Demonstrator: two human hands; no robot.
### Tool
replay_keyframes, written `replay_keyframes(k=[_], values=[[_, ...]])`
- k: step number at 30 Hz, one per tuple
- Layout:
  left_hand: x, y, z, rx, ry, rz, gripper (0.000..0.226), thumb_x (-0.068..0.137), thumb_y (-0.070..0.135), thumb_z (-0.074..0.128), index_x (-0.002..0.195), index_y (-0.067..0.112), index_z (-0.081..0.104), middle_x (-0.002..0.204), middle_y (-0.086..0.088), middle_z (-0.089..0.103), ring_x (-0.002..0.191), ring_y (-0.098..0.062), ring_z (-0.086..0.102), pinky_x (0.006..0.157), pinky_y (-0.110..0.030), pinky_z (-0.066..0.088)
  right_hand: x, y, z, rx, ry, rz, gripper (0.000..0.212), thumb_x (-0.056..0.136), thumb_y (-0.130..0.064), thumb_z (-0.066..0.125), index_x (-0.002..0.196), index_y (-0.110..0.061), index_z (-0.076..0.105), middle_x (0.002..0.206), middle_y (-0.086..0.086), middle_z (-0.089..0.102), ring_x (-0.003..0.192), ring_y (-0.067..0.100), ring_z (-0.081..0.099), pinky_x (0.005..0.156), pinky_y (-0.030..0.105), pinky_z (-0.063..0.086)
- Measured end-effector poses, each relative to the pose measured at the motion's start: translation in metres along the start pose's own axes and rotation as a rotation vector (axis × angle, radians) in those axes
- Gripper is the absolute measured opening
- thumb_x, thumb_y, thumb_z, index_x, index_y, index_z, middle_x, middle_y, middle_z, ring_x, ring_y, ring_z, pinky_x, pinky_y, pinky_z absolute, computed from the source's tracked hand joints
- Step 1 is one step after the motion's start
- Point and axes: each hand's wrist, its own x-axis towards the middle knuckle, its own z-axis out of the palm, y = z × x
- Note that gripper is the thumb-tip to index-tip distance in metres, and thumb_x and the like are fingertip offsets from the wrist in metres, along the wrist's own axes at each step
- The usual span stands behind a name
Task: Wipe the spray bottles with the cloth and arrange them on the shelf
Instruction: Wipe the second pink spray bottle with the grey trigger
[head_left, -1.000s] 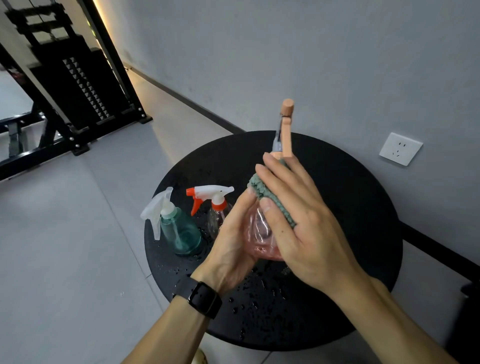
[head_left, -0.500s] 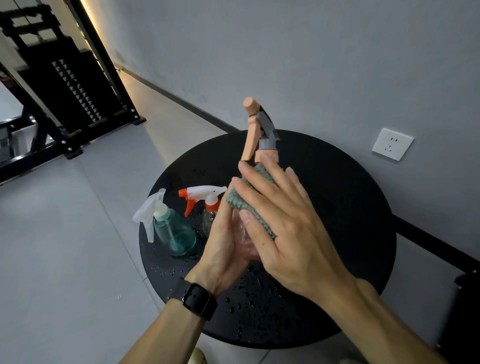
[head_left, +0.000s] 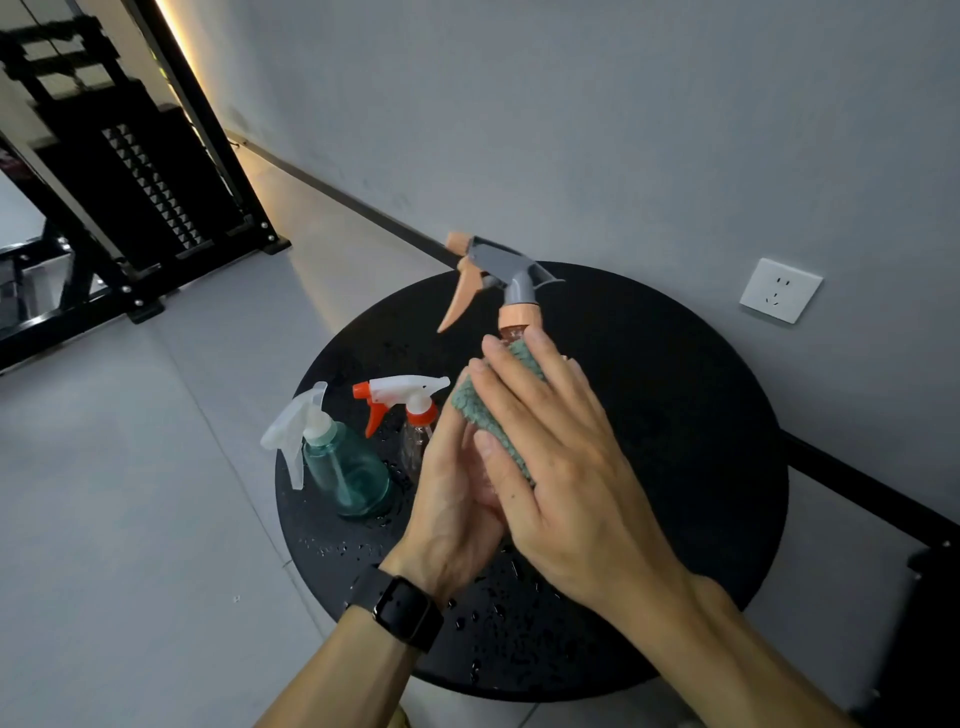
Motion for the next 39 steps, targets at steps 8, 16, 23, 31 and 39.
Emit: replay_keyframes(k=[8,16,23,31,39], values=[[-0.002,0.002,-0.004,-0.023,0.023,0.016,0.053,0.098,0.046,0.046,0.137,0.01,0.055,0.145,-0.021,0.047,0.136,-0.035,0.039,0.12,-0.052,0.014,0.002,-0.002,-0.003,0.028,0.007,-0.025,0.046,0.102,-0.028,0.034,0.147,-0.016,0.036,0.157,-0.004,0.028,0.15,0.014,0.011,0.12,0.048,0.016],[-0.008,0.006,0.005,0.116,-0.064,-0.055,0.044,0.092,0.05,0.047,0.112,0.02,0.072,0.108,-0.009,0.071,0.099,-0.022,0.069,0.083,-0.039,0.056,0.012,0.009,-0.021,0.271,0.046,0.104,0.043,0.103,-0.025,0.039,0.145,-0.015,0.042,0.157,-0.01,0.027,0.148,0.002,0.008,0.121,0.035,0.019],[-0.005,0.015,0.004,0.077,-0.035,0.005,0.044,0.098,0.044,0.043,0.115,0.013,0.07,0.108,-0.014,0.07,0.093,-0.025,0.069,0.073,-0.038,0.059,0.006,0.008,-0.014,0.397,0.017,0.143,0.049,0.103,-0.032,0.032,0.15,-0.02,0.03,0.16,-0.013,0.021,0.147,0.0,0.007,0.121,0.037,0.021],[-0.005,0.02,-0.003,0.096,-0.029,-0.038,0.054,0.089,0.048,0.054,0.122,0.006,0.062,0.113,-0.018,0.062,0.101,-0.027,0.063,0.087,-0.038,0.052,0.003,0.002,-0.004,0.292,0.01,0.066,0.047,0.103,-0.029,0.033,0.148,-0.016,0.033,0.159,-0.009,0.022,0.149,0.006,0.008,0.114,0.051,0.03],[-0.01,0.02,-0.001,0.156,-0.099,-0.159,0.047,0.101,0.046,0.034,0.119,0.016,0.066,0.109,-0.01,0.07,0.097,-0.021,0.069,0.078,-0.036,0.056,0.008,0.008,-0.015,0.324,0.041,0.069,0.046,0.102,-0.026,0.037,0.146,-0.013,0.039,0.157,-0.01,0.029,0.148,0.004,0.011,0.12,0.033,0.021]])
